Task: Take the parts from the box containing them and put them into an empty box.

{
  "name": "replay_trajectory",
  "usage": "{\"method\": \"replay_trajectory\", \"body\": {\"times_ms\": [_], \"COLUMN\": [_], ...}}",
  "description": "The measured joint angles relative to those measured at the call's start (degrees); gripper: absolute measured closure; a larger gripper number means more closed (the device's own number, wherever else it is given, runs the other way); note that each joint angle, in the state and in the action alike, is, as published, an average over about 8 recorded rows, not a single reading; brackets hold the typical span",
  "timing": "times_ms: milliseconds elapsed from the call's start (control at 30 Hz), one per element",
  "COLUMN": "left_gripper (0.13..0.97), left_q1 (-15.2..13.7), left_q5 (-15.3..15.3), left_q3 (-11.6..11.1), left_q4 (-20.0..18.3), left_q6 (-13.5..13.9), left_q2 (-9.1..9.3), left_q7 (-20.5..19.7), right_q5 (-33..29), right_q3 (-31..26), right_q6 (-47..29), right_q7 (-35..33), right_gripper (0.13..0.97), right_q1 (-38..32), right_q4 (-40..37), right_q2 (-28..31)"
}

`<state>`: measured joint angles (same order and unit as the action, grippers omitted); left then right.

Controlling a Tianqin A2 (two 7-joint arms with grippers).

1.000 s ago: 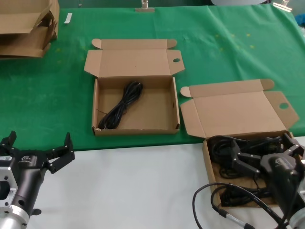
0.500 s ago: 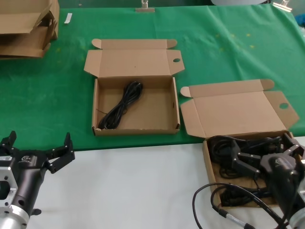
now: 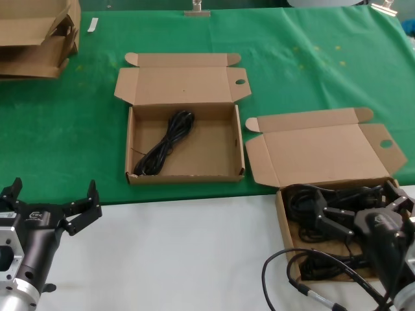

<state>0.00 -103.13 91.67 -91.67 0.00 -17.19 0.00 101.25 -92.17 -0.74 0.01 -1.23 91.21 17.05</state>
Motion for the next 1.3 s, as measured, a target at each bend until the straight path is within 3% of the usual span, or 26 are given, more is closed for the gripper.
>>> {"method": "replay_trajectory", "body": {"times_ms": [1300], "left_gripper": [0.132], "left_q1": [0.0], "left_q5": [0.0], "left_q3": [0.0], "left_q4": [0.0], "left_q6": [0.0], "left_q2": [0.00], "left_q7": [0.0], "right_q5": [0.0], "right_q3": [0.0], "right_q6": [0.0], "right_q7": [0.0], "right_gripper": [0.129], "right_q1": [0.0], "right_q4": [0.0], "right_q2": [0.0]}}
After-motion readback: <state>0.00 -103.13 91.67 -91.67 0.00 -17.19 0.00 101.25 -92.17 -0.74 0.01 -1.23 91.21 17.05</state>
